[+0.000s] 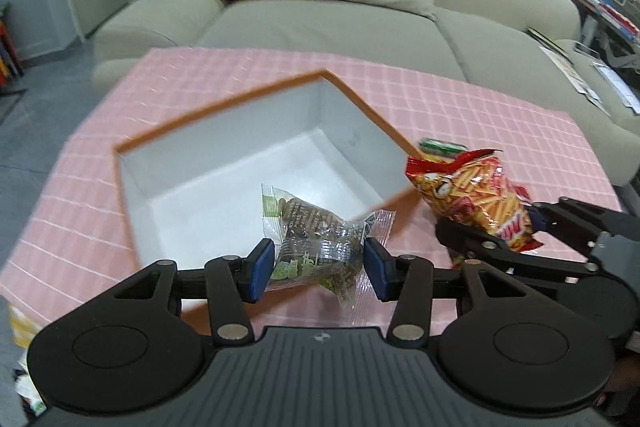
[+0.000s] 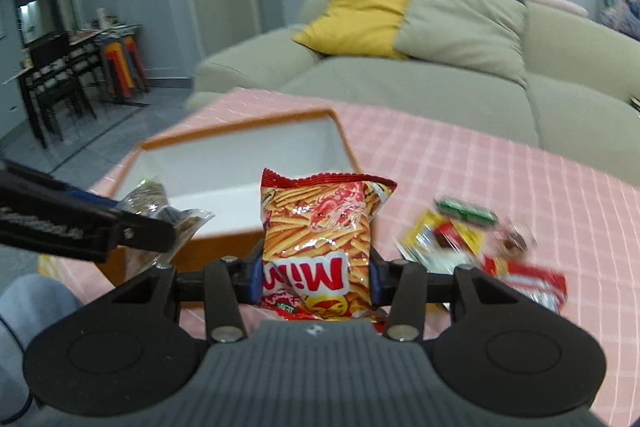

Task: Organize snacks
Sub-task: 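Carry both bags into the orange box and open both tools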

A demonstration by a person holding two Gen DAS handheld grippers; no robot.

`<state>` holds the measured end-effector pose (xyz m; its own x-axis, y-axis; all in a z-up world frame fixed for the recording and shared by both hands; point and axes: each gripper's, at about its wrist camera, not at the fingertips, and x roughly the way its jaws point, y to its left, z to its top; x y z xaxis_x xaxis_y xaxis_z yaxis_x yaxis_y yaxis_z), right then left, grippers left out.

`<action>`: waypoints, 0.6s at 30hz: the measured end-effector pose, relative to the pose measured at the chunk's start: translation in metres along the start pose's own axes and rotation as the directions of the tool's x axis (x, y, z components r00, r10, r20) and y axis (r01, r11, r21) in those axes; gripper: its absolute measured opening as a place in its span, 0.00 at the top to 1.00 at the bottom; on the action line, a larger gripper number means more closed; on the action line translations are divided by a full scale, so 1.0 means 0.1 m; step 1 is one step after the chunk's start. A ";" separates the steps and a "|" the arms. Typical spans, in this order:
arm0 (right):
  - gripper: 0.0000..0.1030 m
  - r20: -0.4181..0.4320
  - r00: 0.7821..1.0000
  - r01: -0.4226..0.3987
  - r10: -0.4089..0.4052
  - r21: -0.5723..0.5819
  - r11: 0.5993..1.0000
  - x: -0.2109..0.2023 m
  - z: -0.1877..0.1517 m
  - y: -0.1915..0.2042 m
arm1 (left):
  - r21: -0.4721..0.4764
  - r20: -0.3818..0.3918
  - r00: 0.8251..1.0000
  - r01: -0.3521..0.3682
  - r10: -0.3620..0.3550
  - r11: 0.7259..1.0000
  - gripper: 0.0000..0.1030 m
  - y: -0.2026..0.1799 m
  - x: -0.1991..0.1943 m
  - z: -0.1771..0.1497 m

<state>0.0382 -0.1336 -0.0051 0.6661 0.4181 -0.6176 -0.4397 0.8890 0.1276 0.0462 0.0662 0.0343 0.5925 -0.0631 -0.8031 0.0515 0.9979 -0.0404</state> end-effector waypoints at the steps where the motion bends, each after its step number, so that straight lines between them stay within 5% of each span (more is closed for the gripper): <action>1: 0.57 -0.003 1.000 -0.013 0.013 -0.012 1.000 0.02 0.06 0.04 | 0.002 -0.005 1.000 -0.012 0.012 1.000 0.46 0.05 0.00 0.04; 10: 0.57 -0.119 0.989 -0.104 0.093 -0.089 0.991 0.51 0.60 0.41 | 0.095 -0.126 0.988 -0.073 0.084 0.993 0.46 0.45 0.26 0.36; 18: 0.57 -0.302 0.944 -0.176 0.130 -0.130 0.976 1.16 0.75 0.60 | 0.177 -0.255 0.959 -0.076 0.120 0.981 0.46 0.66 0.69 0.40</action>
<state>0.1344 -0.0177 -0.0103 0.3899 0.4542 -0.8010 -0.6247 0.7696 0.1323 0.1227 0.1269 -0.0001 0.3697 0.0637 -0.9270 0.1479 0.9809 0.1264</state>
